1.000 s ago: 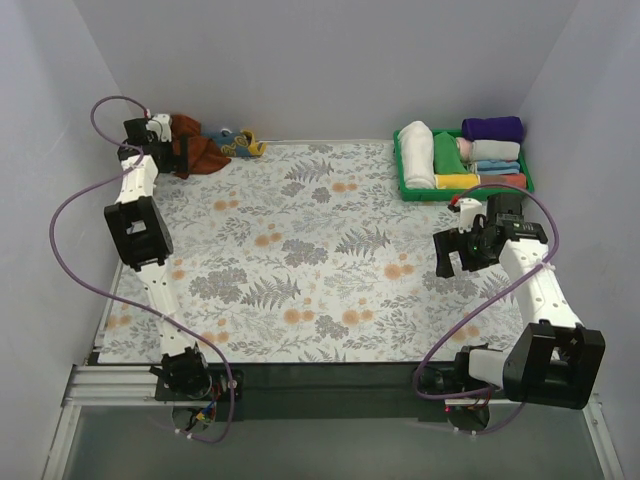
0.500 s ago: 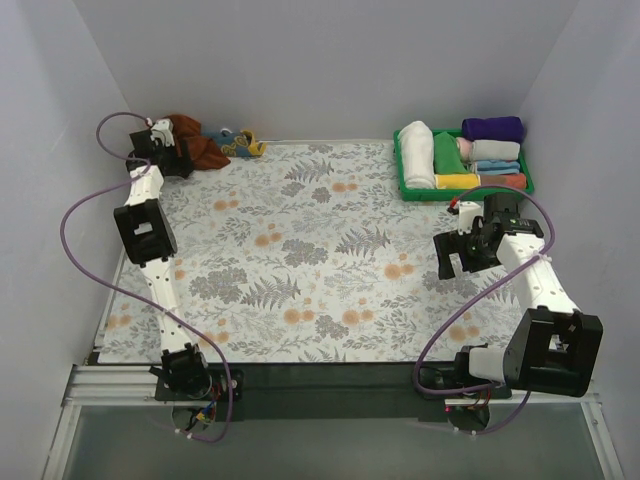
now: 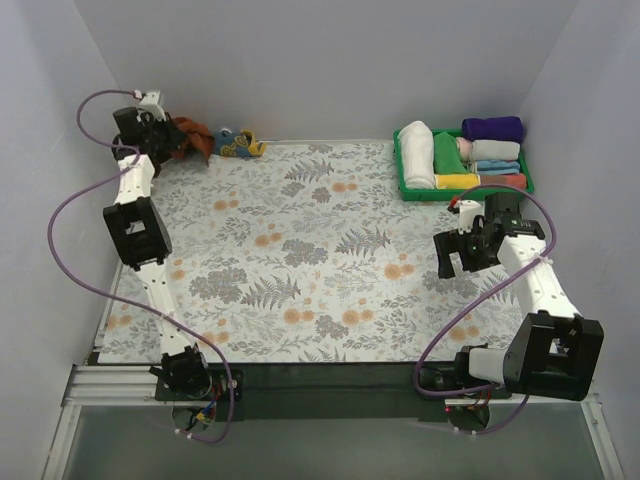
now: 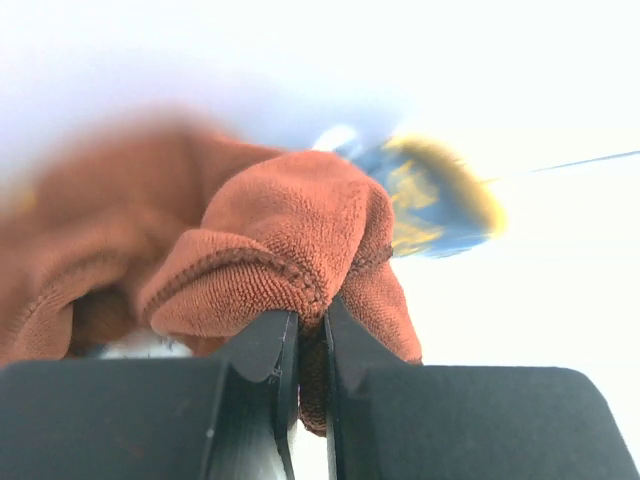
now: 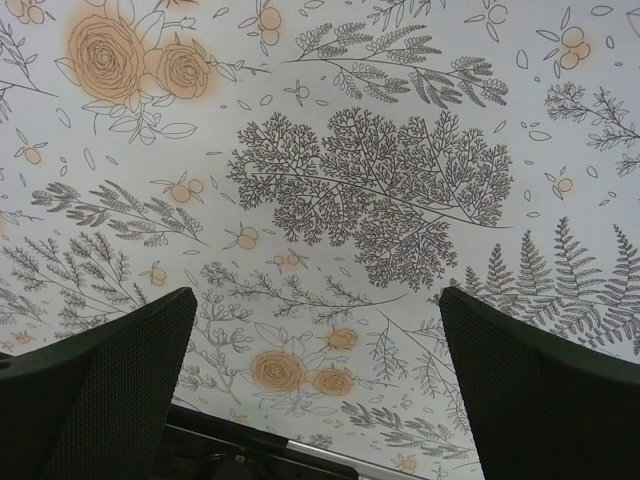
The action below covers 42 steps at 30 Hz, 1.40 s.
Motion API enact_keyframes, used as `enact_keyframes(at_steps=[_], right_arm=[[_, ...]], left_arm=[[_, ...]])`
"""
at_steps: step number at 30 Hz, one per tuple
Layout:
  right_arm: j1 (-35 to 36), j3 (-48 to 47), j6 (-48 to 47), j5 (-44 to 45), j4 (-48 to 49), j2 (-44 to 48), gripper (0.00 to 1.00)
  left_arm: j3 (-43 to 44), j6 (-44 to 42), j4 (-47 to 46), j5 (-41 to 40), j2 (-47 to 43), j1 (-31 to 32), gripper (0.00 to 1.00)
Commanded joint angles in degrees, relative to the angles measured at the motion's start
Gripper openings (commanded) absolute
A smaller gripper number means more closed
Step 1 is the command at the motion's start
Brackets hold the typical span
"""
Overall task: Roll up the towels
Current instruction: Grab a towel with the left arm, then move the towel to the center of the board
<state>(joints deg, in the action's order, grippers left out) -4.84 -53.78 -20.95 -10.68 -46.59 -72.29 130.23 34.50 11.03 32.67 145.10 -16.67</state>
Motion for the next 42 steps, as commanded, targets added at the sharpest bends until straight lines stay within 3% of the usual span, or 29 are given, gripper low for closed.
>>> enact_keyframes(at_steps=[1, 7, 10, 17, 19, 20, 22, 25, 29, 33, 39, 42], right_arm=[[0.10, -3.17, -1.37, -1.98, -0.61, 2.50, 0.99], [0.10, -7.47, -3.66, -5.31, -3.07, 2.95, 0.99], [0.10, -9.15, -4.36, -6.99, -4.56, 2.95, 0.99], [0.10, -11.35, -5.77, -9.79, -6.14, 3.04, 0.99], [0.10, -11.26, -5.94, -10.85, -7.02, 2.69, 0.99], [0.10, -11.26, -6.03, -11.81, -7.37, 2.51, 0.99], [0.10, -11.61, -6.56, -12.70, -8.43, 1.98, 0.99], [0.10, -12.31, -7.52, -13.23, -9.57, 1.72, 0.98], [0.45, -12.84, -8.05, -16.29, -11.33, 0.58, 0.96], [3.08, -12.93, -7.35, -17.45, -11.33, -2.05, 0.87], [12.03, -13.37, -2.09, -18.68, -6.77, -8.46, 0.70], [15.28, -15.91, 0.37, -20.08, -2.99, -12.94, 0.65]], left_arm=[[-1.55, -3.20, -1.11, 8.90, -20.79, 1.63, 0.00], [-8.76, -14.78, 12.58, 14.43, -37.15, 7.33, 0.00], [-17.27, -20.94, 17.26, 14.36, -45.23, 12.25, 0.00], [-28.61, -24.32, 28.52, 19.99, -53.60, 23.86, 0.00], [-37.36, -22.73, 27.73, 19.10, -55.44, 27.02, 0.01], [-39.94, -23.25, 27.82, 19.10, -56.32, 28.60, 0.28], [-44.69, -24.30, 28.00, 18.22, -57.03, 33.94, 0.52], [-49.72, -26.50, 28.35, 19.19, -58.00, 41.07, 0.65], [-47.63, -30.72, 32.47, 18.49, -56.16, 47.95, 0.72], [-42.61, -30.11, 35.99, 13.58, -54.40, 47.17, 0.71], [-43.14, -29.93, 36.08, 16.55, -49.31, 30.40, 0.63], [-41.99, -30.46, 36.26, 11.82, -45.52, 25.90, 0.62]])
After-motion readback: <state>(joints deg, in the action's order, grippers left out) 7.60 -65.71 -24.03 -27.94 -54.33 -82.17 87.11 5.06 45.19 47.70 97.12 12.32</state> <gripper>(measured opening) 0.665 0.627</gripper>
